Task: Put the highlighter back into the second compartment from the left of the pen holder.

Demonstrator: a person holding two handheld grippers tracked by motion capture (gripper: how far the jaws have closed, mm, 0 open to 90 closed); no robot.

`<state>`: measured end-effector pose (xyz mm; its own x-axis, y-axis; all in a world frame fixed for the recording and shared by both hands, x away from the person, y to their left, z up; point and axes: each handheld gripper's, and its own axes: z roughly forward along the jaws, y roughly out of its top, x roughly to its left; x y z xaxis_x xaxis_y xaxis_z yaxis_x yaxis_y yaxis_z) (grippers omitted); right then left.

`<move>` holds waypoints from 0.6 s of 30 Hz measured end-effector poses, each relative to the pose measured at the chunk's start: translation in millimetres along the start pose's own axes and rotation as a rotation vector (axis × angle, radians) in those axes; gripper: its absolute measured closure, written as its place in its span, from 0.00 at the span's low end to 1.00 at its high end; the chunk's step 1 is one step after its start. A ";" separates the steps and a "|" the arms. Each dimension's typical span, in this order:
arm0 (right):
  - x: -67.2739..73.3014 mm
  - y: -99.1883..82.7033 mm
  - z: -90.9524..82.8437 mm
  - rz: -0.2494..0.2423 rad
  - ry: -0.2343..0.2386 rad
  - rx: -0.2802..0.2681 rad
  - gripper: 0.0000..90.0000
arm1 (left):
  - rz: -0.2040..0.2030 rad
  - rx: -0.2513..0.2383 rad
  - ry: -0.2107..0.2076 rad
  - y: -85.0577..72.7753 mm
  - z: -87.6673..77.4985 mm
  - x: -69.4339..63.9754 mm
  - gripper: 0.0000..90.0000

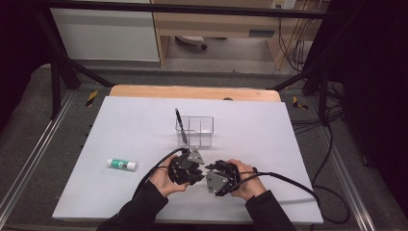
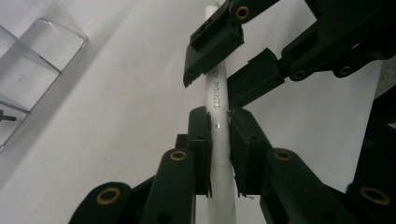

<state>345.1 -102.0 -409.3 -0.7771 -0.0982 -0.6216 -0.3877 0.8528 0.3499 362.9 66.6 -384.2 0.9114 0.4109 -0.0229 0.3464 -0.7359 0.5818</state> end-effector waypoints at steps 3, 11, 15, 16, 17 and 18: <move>0.7 -0.4 -1.3 -0.026 0.004 -0.002 0.78 | 0.000 0.000 0.000 0.6 1.3 -1.1 0.87; 1.0 -0.2 -2.1 -0.053 0.020 -0.012 0.83 | -0.005 -0.007 -0.007 1.6 1.7 -1.9 0.87; 1.1 0.0 -2.8 -0.065 0.024 -0.010 0.85 | -0.008 -0.010 -0.006 2.6 2.1 -2.3 0.87; 1.5 0.0 -3.0 -0.064 0.025 -0.008 0.86 | -0.008 -0.012 -0.007 2.7 2.3 -2.4 0.87; 1.5 -0.1 -3.1 -0.066 0.026 -0.005 0.86 | -0.006 -0.009 -0.005 3.0 2.3 -2.8 0.87; 1.3 -0.1 -3.3 -0.075 0.030 -0.003 0.87 | -0.001 -0.006 -0.002 3.2 2.2 -3.2 0.87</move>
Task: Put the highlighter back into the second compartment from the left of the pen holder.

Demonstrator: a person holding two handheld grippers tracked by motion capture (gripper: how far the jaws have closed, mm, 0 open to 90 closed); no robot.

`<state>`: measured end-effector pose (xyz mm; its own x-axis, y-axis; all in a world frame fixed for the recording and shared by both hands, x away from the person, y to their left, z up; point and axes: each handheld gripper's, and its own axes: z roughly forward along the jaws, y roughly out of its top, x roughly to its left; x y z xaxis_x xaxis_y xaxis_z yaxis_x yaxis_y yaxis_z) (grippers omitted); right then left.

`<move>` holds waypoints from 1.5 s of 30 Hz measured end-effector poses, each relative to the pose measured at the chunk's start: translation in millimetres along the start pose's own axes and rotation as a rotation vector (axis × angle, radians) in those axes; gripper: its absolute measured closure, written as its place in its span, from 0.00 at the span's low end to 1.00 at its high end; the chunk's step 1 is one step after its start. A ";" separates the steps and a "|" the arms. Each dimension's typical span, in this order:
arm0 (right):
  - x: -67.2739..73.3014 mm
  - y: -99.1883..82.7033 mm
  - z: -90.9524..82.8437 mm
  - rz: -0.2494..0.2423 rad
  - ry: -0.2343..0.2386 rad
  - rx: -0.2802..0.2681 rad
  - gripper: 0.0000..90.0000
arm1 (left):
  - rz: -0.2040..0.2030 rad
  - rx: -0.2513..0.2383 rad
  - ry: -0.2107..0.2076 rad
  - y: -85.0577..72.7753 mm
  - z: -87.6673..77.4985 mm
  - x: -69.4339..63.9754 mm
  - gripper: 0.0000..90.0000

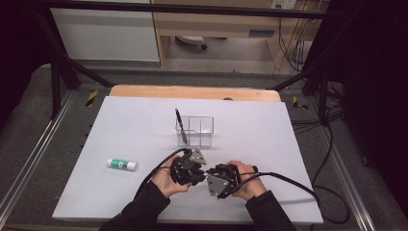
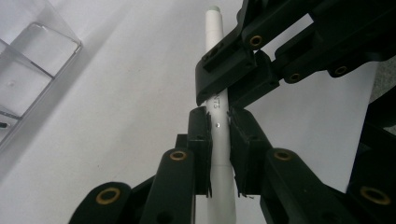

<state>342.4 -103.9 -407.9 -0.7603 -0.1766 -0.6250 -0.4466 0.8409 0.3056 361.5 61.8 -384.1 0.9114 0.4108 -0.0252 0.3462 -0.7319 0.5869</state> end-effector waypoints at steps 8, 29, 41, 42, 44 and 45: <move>0.0 0.1 -2.4 0.002 -0.005 0.006 0.88 | 0.016 -0.049 0.009 -3.2 -4.1 1.0 0.83; -12.5 -17.1 -6.9 0.131 -0.040 0.058 0.88 | -0.062 -0.120 0.105 -63.8 -28.4 26.4 0.24; -14.7 -29.8 -10.2 0.293 -0.064 0.024 0.88 | -0.154 -0.136 0.157 -103.5 -35.6 39.4 0.10; -15.4 -30.9 -11.6 0.323 -0.068 0.018 0.88 | -0.163 -0.142 0.157 -106.5 -36.0 39.9 0.09; -16.1 -32.1 -14.0 0.362 -0.078 0.011 0.88 | -0.171 -0.148 0.165 -112.2 -36.3 41.0 0.09; -16.9 -32.8 -15.8 0.378 -0.077 0.006 0.88 | -0.175 -0.148 0.169 -114.8 -36.4 41.5 0.09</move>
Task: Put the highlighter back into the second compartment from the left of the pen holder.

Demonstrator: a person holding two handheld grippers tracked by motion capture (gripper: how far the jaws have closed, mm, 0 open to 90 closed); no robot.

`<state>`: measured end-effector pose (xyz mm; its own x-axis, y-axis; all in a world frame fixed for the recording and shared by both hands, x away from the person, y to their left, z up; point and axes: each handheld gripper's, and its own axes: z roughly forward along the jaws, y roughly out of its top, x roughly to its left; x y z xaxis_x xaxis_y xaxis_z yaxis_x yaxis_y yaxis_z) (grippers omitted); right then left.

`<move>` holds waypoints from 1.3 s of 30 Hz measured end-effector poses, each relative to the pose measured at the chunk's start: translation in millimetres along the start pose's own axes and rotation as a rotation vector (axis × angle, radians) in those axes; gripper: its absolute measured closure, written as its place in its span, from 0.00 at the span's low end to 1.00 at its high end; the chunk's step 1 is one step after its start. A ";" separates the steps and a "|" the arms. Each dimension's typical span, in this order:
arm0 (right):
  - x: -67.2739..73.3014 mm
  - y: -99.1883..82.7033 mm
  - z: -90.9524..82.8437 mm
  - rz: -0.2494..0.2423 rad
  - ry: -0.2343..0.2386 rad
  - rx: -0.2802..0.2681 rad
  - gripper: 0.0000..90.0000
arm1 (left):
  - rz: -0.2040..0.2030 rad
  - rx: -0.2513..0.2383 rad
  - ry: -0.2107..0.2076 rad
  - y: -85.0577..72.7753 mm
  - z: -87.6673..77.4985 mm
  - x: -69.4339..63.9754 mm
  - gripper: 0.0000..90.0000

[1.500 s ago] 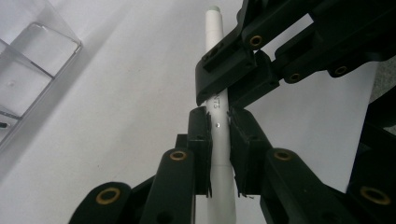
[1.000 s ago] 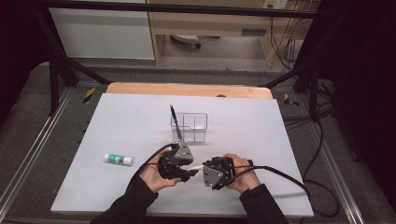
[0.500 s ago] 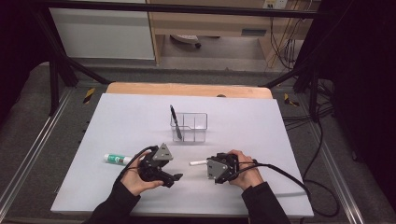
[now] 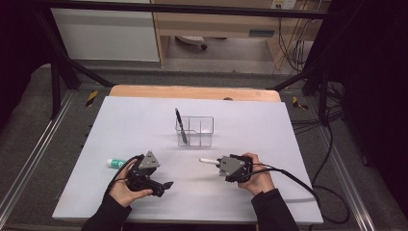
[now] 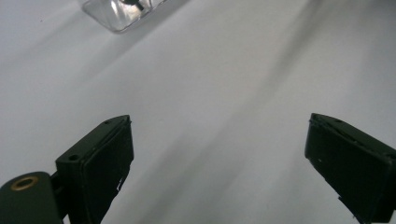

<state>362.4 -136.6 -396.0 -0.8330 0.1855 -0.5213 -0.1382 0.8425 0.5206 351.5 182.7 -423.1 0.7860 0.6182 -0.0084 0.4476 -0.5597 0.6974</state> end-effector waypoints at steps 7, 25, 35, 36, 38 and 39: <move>-5.0 2.2 -4.0 0.135 -0.002 -0.038 0.88 | -0.037 -0.008 0.019 -16.0 -4.5 7.7 0.07; -25.7 8.6 -13.8 0.463 -0.045 -0.169 0.88 | -0.065 -0.027 0.041 -35.7 -15.9 18.1 0.06; -41.2 25.4 -15.0 0.592 -0.081 -0.301 0.88 | -0.078 -0.030 0.048 -42.7 -20.0 22.1 0.06; -43.5 27.4 -15.1 0.602 -0.083 -0.308 0.88 | -0.080 -0.030 0.048 -43.3 -20.5 22.7 0.06; -47.9 31.1 -14.9 0.623 -0.086 -0.332 0.88 | -0.085 -0.031 0.050 -44.5 -21.4 23.5 0.06; -50.0 32.8 -14.7 0.634 -0.088 -0.343 0.88 | -0.084 -0.032 0.049 -45.0 -21.7 23.9 0.06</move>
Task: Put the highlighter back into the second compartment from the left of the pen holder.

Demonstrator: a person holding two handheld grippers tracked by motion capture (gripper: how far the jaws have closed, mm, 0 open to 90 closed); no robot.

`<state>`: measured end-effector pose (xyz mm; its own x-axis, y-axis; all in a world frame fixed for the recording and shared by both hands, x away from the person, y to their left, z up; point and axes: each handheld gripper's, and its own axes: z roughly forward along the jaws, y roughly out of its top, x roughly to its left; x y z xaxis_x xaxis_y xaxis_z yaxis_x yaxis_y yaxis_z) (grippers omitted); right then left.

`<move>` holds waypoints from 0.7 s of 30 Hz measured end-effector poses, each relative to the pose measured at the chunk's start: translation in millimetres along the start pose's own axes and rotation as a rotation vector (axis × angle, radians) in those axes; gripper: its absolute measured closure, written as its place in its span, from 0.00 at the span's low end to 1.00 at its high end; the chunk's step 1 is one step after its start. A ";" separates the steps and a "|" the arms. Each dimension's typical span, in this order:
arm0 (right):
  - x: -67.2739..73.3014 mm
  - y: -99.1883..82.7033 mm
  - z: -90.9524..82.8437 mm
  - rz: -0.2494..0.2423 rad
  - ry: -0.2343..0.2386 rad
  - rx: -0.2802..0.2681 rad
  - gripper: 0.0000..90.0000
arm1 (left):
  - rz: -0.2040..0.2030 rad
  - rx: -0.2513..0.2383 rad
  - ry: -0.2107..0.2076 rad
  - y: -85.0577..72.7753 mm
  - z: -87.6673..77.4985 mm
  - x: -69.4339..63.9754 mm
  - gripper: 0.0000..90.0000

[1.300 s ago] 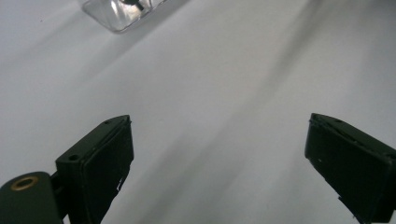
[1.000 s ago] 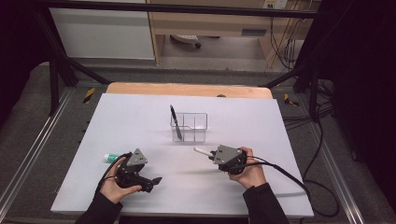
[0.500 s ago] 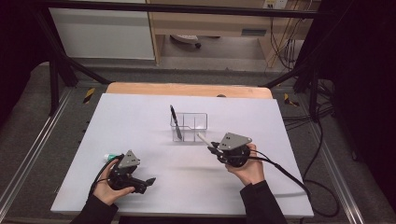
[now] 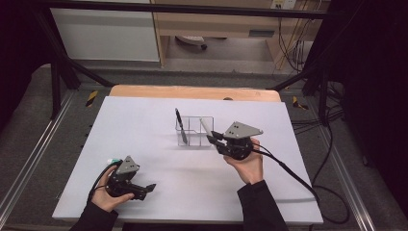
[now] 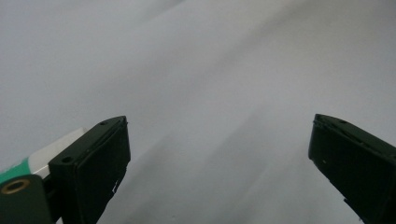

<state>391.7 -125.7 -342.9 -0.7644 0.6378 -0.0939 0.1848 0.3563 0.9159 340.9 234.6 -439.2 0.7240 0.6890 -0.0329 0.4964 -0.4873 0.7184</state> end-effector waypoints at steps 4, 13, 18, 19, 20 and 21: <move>-1.9 8.3 6.1 0.042 -0.004 -0.038 0.88 | -0.004 0.003 -0.002 -0.6 0.3 0.4 0.06; -5.4 21.4 19.2 0.108 -0.014 -0.100 0.88 | -0.008 -0.001 0.000 -1.5 -0.8 1.6 0.06; -8.4 28.9 25.5 0.131 -0.024 -0.134 0.88 | -0.007 -0.002 0.000 -1.5 -0.4 1.4 0.06; -9.2 30.5 26.9 0.134 -0.027 -0.139 0.88 | -0.008 -0.002 -0.001 -1.5 -0.5 1.4 0.06; -9.9 31.8 28.4 0.135 -0.035 -0.143 0.88 | -0.008 -0.003 -0.001 -1.5 -0.6 1.5 0.06; -11.2 33.9 31.0 0.141 -0.039 -0.148 0.88 | -0.008 -0.002 -0.001 -1.6 -0.6 1.6 0.06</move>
<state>425.7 -99.6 -322.9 -0.7123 0.7014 0.0267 0.1932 0.1593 0.9681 341.0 236.8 -439.9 0.7202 0.6927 -0.0395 0.5017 -0.4806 0.7193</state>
